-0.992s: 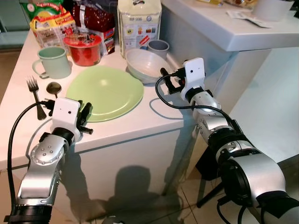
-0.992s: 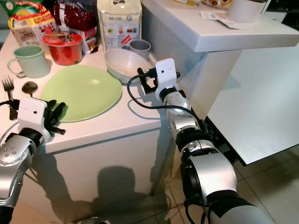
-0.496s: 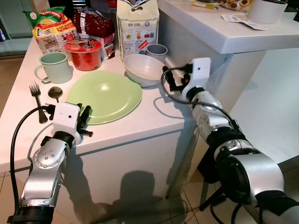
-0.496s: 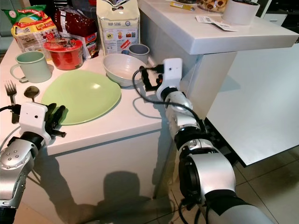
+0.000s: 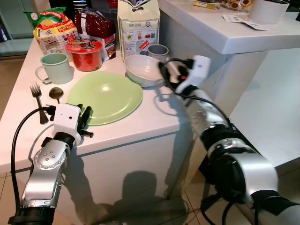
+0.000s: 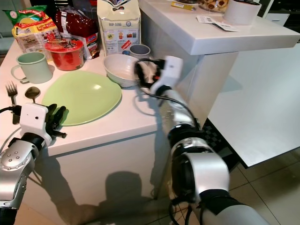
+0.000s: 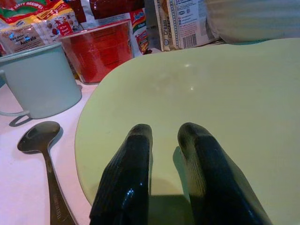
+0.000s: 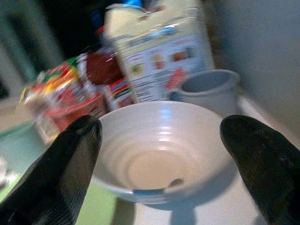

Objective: Setting the table

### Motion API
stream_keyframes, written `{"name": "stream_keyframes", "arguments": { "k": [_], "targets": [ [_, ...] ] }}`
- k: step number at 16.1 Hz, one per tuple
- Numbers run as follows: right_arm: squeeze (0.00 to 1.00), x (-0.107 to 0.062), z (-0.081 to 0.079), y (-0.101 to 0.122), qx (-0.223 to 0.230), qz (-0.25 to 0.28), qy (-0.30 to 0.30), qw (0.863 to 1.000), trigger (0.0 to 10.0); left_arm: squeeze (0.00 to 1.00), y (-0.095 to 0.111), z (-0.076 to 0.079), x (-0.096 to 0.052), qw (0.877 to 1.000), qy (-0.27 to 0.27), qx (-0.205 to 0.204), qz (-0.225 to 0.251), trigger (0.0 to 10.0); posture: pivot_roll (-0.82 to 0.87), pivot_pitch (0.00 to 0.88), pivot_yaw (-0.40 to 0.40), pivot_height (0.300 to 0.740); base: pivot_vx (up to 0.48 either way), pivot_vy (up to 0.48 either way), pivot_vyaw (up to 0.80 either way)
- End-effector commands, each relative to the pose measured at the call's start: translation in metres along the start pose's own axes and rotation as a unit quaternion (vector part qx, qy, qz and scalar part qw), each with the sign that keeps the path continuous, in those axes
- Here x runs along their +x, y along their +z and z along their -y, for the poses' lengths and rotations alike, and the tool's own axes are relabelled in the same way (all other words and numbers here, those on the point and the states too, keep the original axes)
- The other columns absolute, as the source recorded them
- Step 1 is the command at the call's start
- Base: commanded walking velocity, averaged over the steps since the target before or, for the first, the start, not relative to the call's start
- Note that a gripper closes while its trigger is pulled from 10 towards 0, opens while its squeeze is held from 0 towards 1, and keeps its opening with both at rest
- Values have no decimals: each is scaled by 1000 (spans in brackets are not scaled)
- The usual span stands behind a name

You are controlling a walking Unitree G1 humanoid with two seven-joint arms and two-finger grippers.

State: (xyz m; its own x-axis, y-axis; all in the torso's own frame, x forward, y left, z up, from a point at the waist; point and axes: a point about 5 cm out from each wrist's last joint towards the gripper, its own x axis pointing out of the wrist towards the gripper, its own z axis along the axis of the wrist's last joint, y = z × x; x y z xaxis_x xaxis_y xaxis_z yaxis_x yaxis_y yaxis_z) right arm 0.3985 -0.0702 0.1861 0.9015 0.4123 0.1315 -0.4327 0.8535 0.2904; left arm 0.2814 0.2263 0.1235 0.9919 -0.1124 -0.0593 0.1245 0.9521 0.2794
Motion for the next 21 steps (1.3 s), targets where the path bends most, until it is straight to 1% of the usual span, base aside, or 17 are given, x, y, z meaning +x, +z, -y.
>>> {"name": "stream_keyframes", "arguments": {
  "k": [1, 4, 5, 6, 7, 8, 10, 12, 13, 15, 18, 19, 21],
  "targets": [
    [0, 0, 0, 7, -35, 13, 8, 999, 10000, 0, -58, 24, -15, 990, -44, -22, -136, 10000, 168, 0, -83, 740, 0, 0, 0],
    [0, -2, -2, -4, -29, -17, 23, 999, 10000, 0, -58, 25, -15, 990, -43, -23, -135, 10000, 169, 0, -88, 740, 0, 0, 0],
    [0, -4, -6, -15, -43, -37, 37, 998, 10000, 0, -58, 25, -15, 990, -43, -23, -134, 10000, 170, 0, -90, 740, 0, 0, 0],
    [0, -6, -8, -20, -45, -46, 43, 997, 10000, 0, -58, 25, -14, 990, -43, -24, -134, 10000, 172, 0, -91, 740, 0, 0, 0],
    [0, -8, -14, -28, -74, -59, 57, 994, 10000, 0, -58, 25, -14, 990, -43, -23, -134, 10000, 173, 0, -91, 740, 0, 0, 0],
    [0, -10, -22, -35, -117, -66, 85, 987, 10000, 0, -58, 25, -13, 990, -42, -23, -133, 10000, 175, 0, -90, 740, 0, 0, 0],
    [0, -13, -34, -47, -167, -79, 122, 975, 10000, 0, -58, 26, -13, 990, -43, -22, -133, 10000, 177, 0, -94, 740, 0, 0, 0],
    [0, -17, -40, -56, -185, -92, 140, 968, 10000, 0, -58, 26, -12, 990, -42, -23, -132, 10000, 182, 0, -101, 740, 0, 0, 0],
    [0, -19, -42, -62, -183, -102, 145, 967, 10000, 0, -58, 26, -11, 990, -41, -24, -131, 10000, 184, 0, -103, 740, 0, 0, 0],
    [0, -20, -43, -66, -173, -110, 144, 968, 10000, 0, -58, 26, -11, 990, -39, -24, -130, 10000, 187, 0, -106, 740, 0, 0, 0],
    [0, -19, -33, -67, -85, -121, 94, 984, 10000, 0, -58, 24, -11, 990, -37, -23, -131, 10000, 187, 0, -107, 740, 0, 0, 0],
    [0, -20, -31, -68, -74, -124, 83, 986, 10000, 0, -58, 24, -11, 990, -37, -23, -131, 10000, 186, 0, -105, 740, 0, 0, 0],
    [0, -22, -29, -70, -72, -128, 76, 986, 10000, 0, -57, 23, -12, 991, -37, -23, -130, 10000, 183, 0, -101, 740, 0, 0, 0]
  ]
}}
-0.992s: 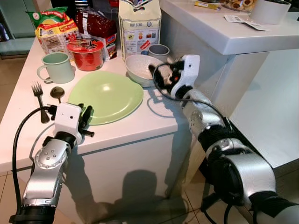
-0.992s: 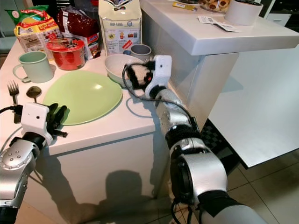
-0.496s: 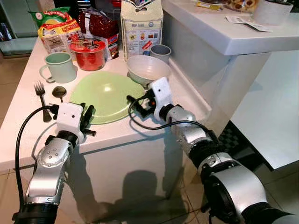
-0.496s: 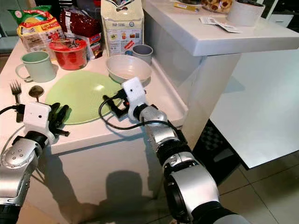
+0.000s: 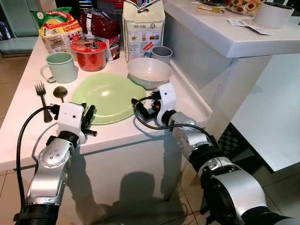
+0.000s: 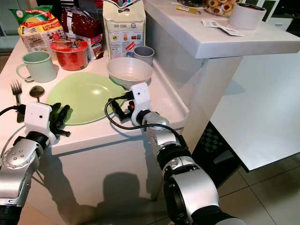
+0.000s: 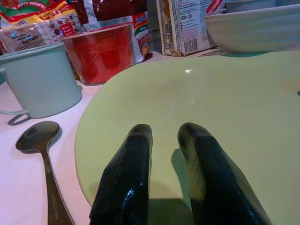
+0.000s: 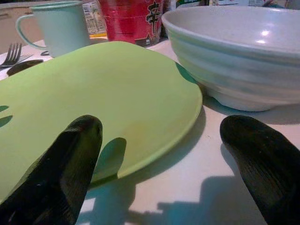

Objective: Setting the table

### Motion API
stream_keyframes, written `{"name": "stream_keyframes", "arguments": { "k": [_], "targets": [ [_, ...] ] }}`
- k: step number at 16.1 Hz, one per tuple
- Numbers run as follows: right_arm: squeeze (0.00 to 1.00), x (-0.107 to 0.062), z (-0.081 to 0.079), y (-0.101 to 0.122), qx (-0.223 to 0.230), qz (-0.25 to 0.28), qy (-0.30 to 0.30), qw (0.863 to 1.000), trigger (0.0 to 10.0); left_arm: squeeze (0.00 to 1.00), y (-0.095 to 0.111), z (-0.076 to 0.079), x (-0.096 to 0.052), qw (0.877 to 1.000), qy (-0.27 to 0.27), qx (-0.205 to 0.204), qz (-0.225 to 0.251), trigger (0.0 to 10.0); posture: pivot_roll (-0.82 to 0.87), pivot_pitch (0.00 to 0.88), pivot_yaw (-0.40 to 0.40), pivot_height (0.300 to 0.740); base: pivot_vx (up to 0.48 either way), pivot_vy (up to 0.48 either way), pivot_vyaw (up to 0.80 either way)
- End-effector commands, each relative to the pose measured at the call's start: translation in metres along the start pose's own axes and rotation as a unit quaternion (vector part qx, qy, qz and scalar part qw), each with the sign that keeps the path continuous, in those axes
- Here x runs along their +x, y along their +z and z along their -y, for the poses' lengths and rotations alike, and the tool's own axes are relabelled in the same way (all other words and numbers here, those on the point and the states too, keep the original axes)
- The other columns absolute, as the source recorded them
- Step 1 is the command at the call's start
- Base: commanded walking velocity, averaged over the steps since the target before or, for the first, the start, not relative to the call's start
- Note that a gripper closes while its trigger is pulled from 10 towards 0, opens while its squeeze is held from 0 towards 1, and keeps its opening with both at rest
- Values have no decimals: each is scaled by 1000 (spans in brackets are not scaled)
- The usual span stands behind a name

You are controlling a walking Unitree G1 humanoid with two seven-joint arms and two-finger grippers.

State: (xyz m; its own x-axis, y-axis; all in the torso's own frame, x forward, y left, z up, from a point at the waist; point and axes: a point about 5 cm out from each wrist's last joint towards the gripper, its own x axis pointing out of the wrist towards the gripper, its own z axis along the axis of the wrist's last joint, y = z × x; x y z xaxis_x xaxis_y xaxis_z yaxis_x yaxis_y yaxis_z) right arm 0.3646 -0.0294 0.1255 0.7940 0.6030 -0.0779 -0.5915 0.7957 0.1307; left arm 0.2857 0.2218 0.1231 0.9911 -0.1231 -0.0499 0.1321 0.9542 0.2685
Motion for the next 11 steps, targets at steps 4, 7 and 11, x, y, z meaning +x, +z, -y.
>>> {"name": "stream_keyframes", "arguments": {
  "k": [4, 7, 11],
  "targets": [
    [0, 0, 1, -4, 26, -14, -6, 1000, 10000, 0, -59, 19, -17, 990, -33, -27, -136, 10000, 181, 0, -102, 740, 0, 0, 0],
    [0, 1, -1, -2, 28, -12, -4, 1000, 10000, 0, -65, 22, -22, 988, -31, -43, -142, 10000, 183, 0, -103, 740, 0, 0, 0],
    [0, 3, 0, -1, 42, -19, -5, 999, 10000, 0, -73, 25, -29, 986, -29, -51, -155, 10000, 186, 0, -107, 740, 0, 0, 0]
  ]
}}
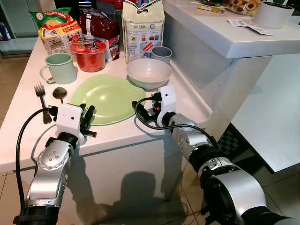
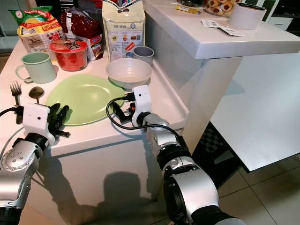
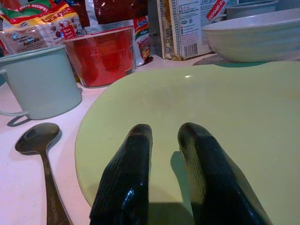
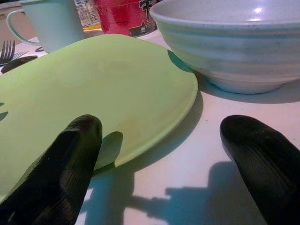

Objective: Setting the table

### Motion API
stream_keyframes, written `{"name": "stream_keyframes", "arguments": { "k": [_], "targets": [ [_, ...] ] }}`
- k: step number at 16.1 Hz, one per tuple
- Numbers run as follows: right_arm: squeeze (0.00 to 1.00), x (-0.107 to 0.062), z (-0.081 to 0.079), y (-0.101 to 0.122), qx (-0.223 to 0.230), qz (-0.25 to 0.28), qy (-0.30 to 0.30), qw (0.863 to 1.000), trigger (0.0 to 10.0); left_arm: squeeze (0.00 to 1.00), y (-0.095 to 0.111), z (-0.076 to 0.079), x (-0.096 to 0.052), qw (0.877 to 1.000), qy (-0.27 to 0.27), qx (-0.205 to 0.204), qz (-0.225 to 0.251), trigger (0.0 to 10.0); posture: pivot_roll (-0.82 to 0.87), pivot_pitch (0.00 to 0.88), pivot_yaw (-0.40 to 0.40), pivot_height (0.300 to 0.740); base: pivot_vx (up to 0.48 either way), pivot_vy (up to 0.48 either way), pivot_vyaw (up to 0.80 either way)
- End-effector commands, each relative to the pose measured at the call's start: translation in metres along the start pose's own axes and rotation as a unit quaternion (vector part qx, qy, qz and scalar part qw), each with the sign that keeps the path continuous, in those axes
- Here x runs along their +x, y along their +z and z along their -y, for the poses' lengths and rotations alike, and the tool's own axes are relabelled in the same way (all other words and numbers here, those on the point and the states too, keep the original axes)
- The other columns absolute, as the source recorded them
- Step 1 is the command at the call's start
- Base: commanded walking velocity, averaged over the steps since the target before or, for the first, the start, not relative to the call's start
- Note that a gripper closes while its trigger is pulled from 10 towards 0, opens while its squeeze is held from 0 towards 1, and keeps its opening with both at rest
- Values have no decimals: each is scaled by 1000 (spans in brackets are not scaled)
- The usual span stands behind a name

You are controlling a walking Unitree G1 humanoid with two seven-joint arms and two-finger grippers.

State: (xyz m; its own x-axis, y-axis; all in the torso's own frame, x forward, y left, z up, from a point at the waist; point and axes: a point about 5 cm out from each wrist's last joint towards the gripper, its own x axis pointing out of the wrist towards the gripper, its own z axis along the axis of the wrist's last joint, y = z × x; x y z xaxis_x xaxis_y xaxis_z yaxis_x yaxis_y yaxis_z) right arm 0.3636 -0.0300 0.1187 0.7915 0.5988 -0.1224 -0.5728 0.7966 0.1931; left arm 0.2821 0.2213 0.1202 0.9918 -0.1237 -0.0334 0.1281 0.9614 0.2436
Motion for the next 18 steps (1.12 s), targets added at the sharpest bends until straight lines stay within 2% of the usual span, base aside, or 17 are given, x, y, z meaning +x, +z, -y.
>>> {"name": "stream_keyframes", "arguments": {
  "k": [1, 5, 6, 7, 10, 14, 18],
  "targets": [
    [0, 4, -2, 6, 13, 1, 1, 1000, 10000, 0, -71, 22, -28, 985, -29, -39, -163, 10000, 186, 0, -107, 740, 0, 0, 0],
    [0, 6, -3, 7, 58, -2, -10, 998, 10000, 0, -72, 24, -30, 985, -31, -44, -163, 10000, 195, 0, -119, 740, 0, 0, 0],
    [0, 6, -2, 8, 68, 0, -16, 998, 6902, 0, -73, 24, -31, 985, -30, -46, -164, 10000, 195, 0, -119, 740, 0, 0, 0],
    [0, 6, -1, 9, 82, 4, -23, 996, 0, 0, -74, 24, -32, 985, -30, -47, -165, 10000, 195, 0, -119, 740, 0, 0, 0],
    [0, 7, 2, 11, 125, 6, -33, 992, 0, 0, -75, 26, -34, 984, -31, -49, -166, 10000, 199, 0, -125, 740, 0, 0, 0],
    [0, 8, -3, 13, 88, 9, -15, 996, 0, 0, -73, 27, -32, 985, -33, -48, -162, 10000, 198, 0, -124, 740, 0, 0, 0],
    [0, 9, -6, 14, 100, 18, -2, 995, 0, 0, -71, 27, -30, 985, -34, -48, -160, 10000, 198, 0, -124, 740, 0, 0, 0]
  ]
}}
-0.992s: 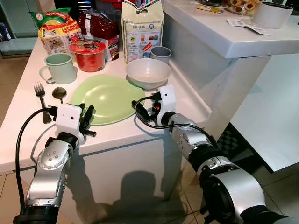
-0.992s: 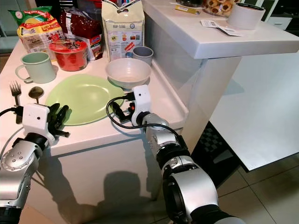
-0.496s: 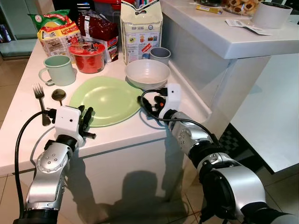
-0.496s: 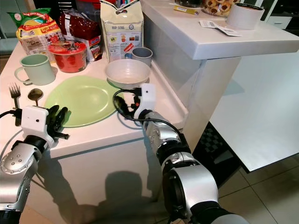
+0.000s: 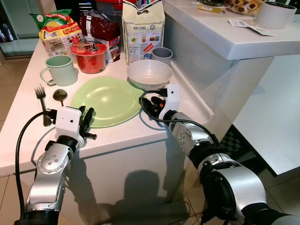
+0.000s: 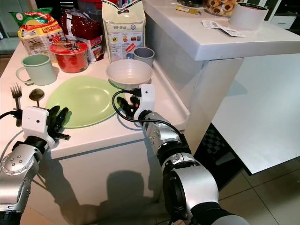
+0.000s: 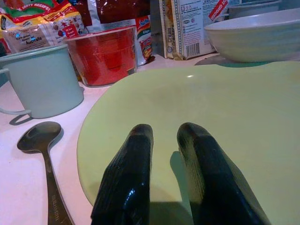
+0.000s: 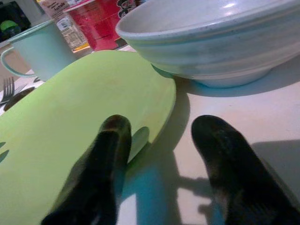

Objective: Setting the table

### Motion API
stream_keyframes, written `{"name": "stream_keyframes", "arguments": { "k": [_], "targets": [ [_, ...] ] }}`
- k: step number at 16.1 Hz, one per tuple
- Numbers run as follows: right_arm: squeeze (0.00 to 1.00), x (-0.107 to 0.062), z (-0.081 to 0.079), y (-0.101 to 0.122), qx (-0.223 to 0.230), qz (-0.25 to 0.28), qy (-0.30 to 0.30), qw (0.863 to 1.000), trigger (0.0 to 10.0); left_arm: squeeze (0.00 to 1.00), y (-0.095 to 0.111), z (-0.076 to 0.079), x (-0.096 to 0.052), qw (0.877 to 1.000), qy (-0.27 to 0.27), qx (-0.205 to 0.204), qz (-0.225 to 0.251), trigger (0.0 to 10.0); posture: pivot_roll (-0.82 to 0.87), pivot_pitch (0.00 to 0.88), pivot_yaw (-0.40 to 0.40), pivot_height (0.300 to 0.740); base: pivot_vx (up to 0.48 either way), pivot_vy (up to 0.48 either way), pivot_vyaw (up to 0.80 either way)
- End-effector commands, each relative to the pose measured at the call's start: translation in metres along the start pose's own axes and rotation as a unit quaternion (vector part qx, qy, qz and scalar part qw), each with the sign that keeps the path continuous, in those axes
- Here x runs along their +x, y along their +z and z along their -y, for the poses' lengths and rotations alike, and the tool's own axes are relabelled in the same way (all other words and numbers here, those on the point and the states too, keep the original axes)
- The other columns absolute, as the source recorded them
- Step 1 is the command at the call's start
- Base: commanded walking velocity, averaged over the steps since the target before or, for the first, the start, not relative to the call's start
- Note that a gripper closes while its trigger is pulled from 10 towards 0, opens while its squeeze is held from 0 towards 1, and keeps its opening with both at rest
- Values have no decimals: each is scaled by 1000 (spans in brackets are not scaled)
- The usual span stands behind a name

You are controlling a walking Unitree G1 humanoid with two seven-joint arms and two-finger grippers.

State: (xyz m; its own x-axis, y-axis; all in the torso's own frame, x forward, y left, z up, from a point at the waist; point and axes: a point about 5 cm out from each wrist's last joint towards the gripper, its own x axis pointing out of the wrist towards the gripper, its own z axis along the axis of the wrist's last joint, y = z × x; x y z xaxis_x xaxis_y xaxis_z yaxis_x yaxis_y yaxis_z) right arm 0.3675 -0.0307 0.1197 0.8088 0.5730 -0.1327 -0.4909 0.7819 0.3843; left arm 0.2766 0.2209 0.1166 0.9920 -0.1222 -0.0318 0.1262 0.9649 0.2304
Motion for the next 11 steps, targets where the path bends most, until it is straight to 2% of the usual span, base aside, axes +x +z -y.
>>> {"name": "stream_keyframes", "arguments": {
  "k": [1, 2, 6, 8, 9, 11],
  "targets": [
    [0, 6, -11, 11, 10, 21, 16, 1000, 0, 0, -68, 24, -25, 986, -35, -41, -161, 10000, 195, 0, -122, 740, 0, 0, 0],
    [0, 6, -12, 12, 16, 23, 18, 999, 0, 0, -68, 24, -25, 986, -34, -41, -160, 10000, 195, 0, -122, 740, 0, 0, 0],
    [0, 11, -22, 29, 94, 55, 54, 993, 0, 0, -67, 24, -25, 986, -35, -41, -160, 10000, 195, 0, -121, 740, 0, 0, 0],
    [0, 12, -25, 35, 116, 67, 64, 989, 0, 0, -67, 24, -24, 986, -35, -41, -160, 10000, 195, 0, -121, 740, 0, 0, 0],
    [0, 14, -32, 53, 151, 97, 91, 980, 0, 0, -67, 24, -24, 986, -36, -41, -159, 10000, 193, 0, -122, 740, 0, 0, 0],
    [0, 15, -40, 70, 168, 124, 119, 971, 0, 0, -67, 25, -24, 986, -36, -42, -159, 10000, 193, 0, -121, 740, 0, 0, 0]
  ]
}}
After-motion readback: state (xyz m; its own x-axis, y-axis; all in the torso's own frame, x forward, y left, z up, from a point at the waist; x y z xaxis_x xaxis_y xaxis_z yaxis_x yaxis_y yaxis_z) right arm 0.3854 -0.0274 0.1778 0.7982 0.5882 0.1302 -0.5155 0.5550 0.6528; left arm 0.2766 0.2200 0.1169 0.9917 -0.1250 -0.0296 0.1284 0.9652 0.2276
